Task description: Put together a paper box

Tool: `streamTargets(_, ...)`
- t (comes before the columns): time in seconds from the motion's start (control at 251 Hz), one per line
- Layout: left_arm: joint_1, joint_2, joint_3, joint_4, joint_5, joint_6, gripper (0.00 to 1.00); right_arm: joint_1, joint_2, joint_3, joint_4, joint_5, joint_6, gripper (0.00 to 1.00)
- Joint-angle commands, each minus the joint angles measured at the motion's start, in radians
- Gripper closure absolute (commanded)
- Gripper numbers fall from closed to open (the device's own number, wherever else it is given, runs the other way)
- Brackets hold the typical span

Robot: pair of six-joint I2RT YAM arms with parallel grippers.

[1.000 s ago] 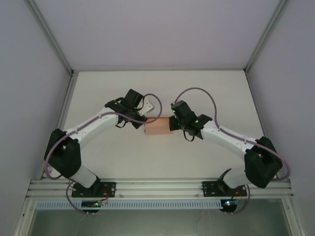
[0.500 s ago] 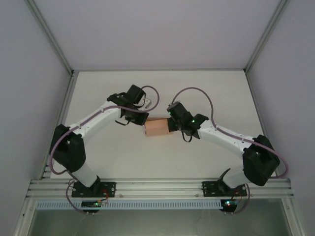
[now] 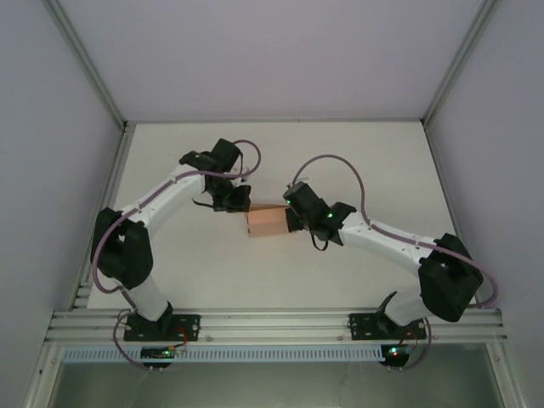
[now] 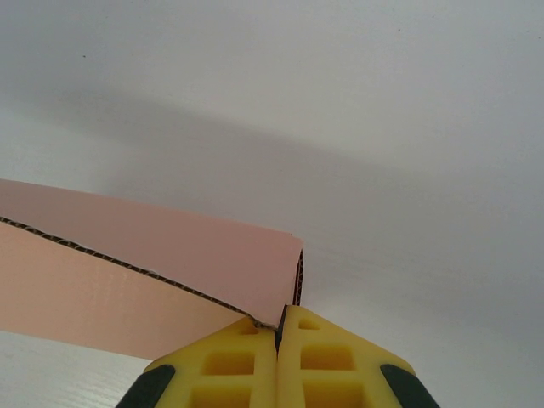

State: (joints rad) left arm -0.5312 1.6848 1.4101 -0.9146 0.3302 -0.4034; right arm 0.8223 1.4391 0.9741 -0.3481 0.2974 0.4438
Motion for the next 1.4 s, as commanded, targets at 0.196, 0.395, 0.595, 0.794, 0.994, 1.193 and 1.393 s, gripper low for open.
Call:
streamTargets(0.196, -0.127, -0.076, -0.194, 0.211, -0.186, -0.101, 1.00, 0.032, -0.013, -0.096, -0.006, -0.056, 0.046, 1.00)
streamTargets(0.395, -0.243, -0.147, -0.377, 0.321, -0.367, -0.140, 1.00, 0.033, -0.040, -0.139, 0.017, -0.058, 0.056, 1.00)
streamTargets(0.595, -0.303, -0.121, -0.472, 0.439, -0.420, -0.184, 1.00, 0.034, -0.042, -0.160, 0.053, -0.078, 0.062, 1.00)
streamTargets(0.794, -0.326, -0.117, -0.523, 0.476, -0.447, -0.173, 1.00, 0.009, -0.088, -0.142, 0.055, -0.141, 0.042, 0.86)
streamTargets(0.994, -0.327, -0.130, -0.497, 0.467, -0.437, -0.142, 1.00, -0.073, -0.184, -0.102, 0.069, -0.261, -0.003, 0.63)
streamTargets(1.193, -0.327, -0.142, -0.473, 0.457, -0.446, -0.103, 1.00, -0.168, -0.241, -0.084, 0.085, -0.328, -0.012, 0.38)
streamTargets(1.393, -0.327, -0.135, -0.456, 0.445, -0.441, -0.083, 0.98, -0.245, -0.196, -0.084, 0.074, -0.349, 0.034, 0.40)
